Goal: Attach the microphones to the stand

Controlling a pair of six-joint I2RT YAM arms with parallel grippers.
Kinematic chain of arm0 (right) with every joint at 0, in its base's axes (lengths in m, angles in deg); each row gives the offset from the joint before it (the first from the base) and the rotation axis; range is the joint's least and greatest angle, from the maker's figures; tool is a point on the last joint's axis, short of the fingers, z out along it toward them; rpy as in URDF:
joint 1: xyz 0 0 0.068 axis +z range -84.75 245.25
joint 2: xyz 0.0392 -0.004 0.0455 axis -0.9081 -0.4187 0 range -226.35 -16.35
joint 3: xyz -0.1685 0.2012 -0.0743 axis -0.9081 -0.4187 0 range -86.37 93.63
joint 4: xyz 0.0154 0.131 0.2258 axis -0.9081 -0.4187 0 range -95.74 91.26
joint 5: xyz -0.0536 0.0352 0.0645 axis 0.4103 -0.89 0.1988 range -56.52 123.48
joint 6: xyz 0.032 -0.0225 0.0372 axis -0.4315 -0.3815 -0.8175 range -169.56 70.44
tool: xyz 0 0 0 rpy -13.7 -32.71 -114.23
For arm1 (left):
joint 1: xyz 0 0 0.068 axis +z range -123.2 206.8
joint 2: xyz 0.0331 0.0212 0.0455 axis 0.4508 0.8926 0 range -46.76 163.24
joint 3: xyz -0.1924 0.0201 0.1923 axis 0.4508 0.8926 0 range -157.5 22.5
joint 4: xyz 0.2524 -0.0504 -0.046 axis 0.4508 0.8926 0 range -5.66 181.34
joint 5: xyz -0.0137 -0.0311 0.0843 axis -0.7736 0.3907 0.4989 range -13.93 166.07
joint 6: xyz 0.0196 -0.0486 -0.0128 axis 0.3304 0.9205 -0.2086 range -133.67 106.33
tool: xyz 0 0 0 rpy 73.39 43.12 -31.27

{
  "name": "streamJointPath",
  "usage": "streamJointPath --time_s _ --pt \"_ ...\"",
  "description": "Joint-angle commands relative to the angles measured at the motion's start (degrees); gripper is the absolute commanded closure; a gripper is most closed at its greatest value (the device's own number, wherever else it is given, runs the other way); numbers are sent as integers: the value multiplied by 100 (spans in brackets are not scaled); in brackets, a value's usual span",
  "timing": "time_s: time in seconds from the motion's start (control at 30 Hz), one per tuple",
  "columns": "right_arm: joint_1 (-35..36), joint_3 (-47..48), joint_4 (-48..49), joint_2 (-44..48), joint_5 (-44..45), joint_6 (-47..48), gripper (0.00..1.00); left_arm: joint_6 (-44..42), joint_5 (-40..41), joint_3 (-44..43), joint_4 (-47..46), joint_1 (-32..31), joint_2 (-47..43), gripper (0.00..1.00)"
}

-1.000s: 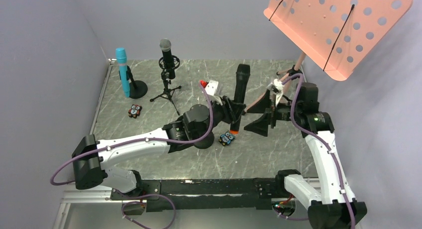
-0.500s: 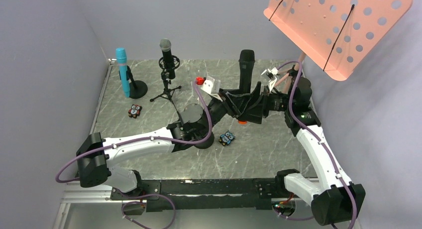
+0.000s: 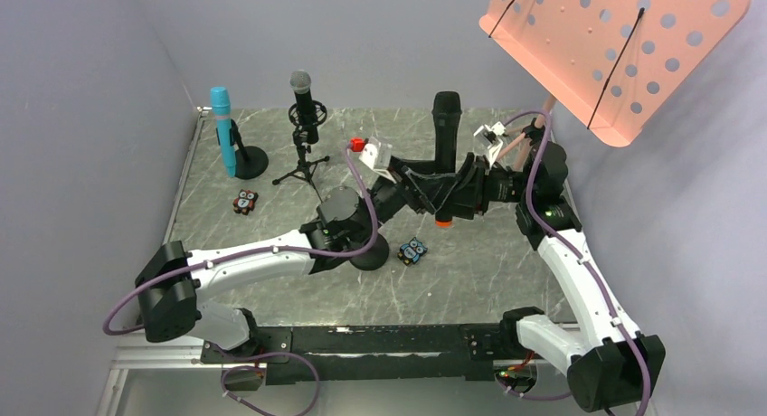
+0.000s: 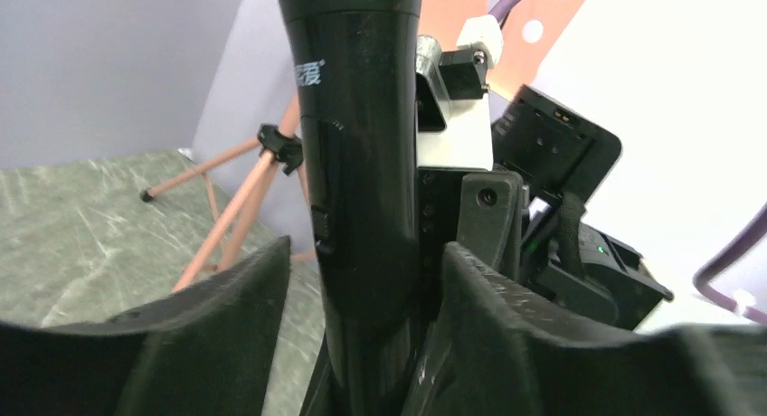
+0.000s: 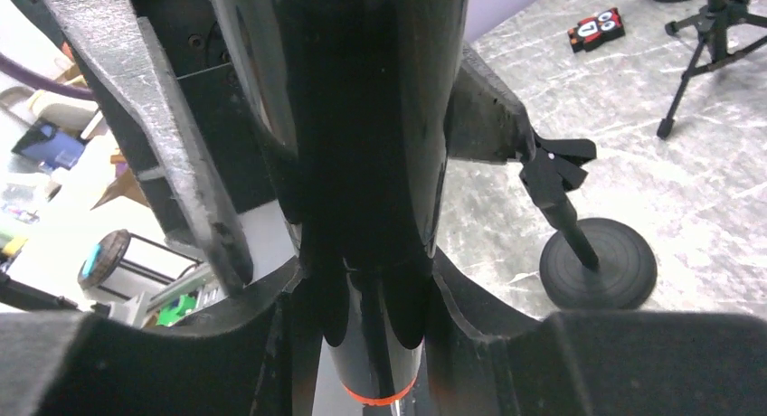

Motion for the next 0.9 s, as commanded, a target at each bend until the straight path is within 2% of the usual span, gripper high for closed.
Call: streamJointPath --time_s 0.0,0.07,0.1,0.2,0.33,0.43,0.57,0.87 --pt "-12 459 -1652 177 242 1686 87 328 -1370 635 -781 424 -663 16" --pt "-3 667 -2608 156 413 2555 87 620 -2096 974 -993 761 -937 3" --pt "26 781 -3060 122 524 3034 87 821 -2385 1099 -993 966 -1068 1" --pt "171 1017 -3858 -58 807 3974 87 1281 -3154 1184 -660 1468 -1383 1" --pt "458 1118 -4149 -141 1038 4419 88 862 -3909 595 623 1645 -1335 1" --pt "657 1305 -4544 -278 1164 4806 88 855 -4430 177 852 1670 -1085 1" --pt "910 1546 -5001 -416 1369 5284 88 848 -4550 -189 1219 1682 -789 1" --pt "1091 1643 -5275 -402 1429 5699 88 610 -4349 -280 1677 1717 -750 7"
